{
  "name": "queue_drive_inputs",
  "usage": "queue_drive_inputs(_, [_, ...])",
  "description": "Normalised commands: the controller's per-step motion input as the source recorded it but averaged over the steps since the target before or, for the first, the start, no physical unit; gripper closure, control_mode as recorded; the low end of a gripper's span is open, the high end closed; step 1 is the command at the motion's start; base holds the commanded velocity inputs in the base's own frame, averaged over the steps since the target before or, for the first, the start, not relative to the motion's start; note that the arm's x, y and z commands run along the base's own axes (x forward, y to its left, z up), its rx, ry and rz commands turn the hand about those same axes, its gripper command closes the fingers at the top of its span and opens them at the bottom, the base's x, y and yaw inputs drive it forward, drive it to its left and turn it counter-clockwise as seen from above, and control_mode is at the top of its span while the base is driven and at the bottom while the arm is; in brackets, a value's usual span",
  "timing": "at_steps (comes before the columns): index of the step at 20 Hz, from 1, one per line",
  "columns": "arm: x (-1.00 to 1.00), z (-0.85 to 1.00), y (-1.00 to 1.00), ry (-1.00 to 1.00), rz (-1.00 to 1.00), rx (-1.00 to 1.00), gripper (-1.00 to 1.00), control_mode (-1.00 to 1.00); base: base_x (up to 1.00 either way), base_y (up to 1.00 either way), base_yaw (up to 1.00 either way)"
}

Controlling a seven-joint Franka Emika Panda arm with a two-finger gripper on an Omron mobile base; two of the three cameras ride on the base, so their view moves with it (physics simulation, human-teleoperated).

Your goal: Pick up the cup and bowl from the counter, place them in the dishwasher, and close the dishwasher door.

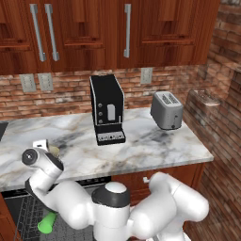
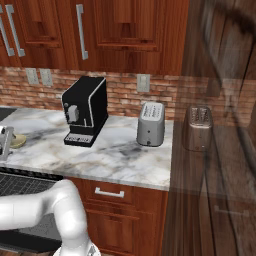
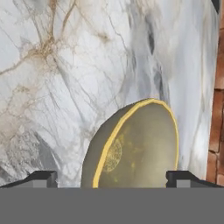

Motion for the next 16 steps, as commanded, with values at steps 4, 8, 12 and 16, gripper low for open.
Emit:
queue_drive_inputs(4, [0.2, -0.21, 0.23, 0.0, 0.0, 0.0, -1.0, -1.0, 0.0, 0.0, 0.0])
queue_drive_inputs(8, [0.19, -0.22, 0.23, 0.0, 0.0, -0.01, 1.0, -1.0, 0.0, 0.0, 0.0])
queue_drive_inputs(12, [0.04, -0.28, 0.11, 0.0, 0.0, 0.0, 1.0, -1.0, 0.0, 0.0, 0.0])
queue_drive_inputs(16, [-0.01, -0.32, 0.03, 0.0, 0.0, 0.0, 1.0, -1.0, 0.0, 0.0, 0.0])
